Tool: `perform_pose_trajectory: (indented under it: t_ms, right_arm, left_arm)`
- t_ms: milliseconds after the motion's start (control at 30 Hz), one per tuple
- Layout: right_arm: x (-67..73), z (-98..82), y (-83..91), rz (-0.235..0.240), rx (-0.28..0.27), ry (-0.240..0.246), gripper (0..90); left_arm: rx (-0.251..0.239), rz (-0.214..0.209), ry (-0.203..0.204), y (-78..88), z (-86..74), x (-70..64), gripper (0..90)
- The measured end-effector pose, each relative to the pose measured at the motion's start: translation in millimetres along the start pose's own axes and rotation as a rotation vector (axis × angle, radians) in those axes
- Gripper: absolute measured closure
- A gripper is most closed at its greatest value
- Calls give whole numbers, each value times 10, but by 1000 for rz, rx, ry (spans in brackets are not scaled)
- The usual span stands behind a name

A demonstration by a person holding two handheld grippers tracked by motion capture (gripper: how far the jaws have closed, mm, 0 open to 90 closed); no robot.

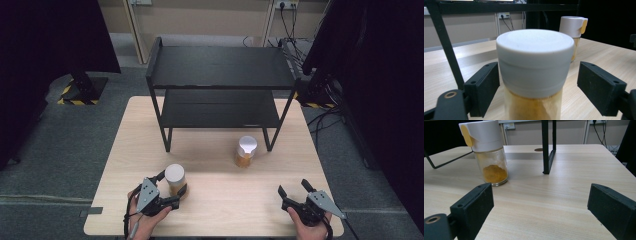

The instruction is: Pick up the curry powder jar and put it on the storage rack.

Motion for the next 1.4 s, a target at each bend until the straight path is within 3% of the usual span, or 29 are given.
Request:
perform_pose_trajectory:
  t_ms: [367,700,1000,1400]
  right_arm:
    - [-7,4,-2,4,3,-1,68]
    - [-14,12,-6,9,9,-5,67]
    - [-14,13,-6,10,10,-4,65]
    - [-17,15,-7,12,12,-5,63]
  left_arm:
    - [-14,31,24,-42,31,-46,247]
    - [-34,57,10,-55,25,-69,330]
    - [-45,81,13,-69,8,-121,336]
    - [-41,77,-8,-64,43,-149,337]
Point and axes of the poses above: each handheld gripper's, and its own axes: y roughly backward along the jaws, z roughly out of its top, x roughly to its left, the point moved 6 cm from there along -y, roughly forward along the jaws, and after that the axes turned 8 degrees about x, right-handed, at the moved point
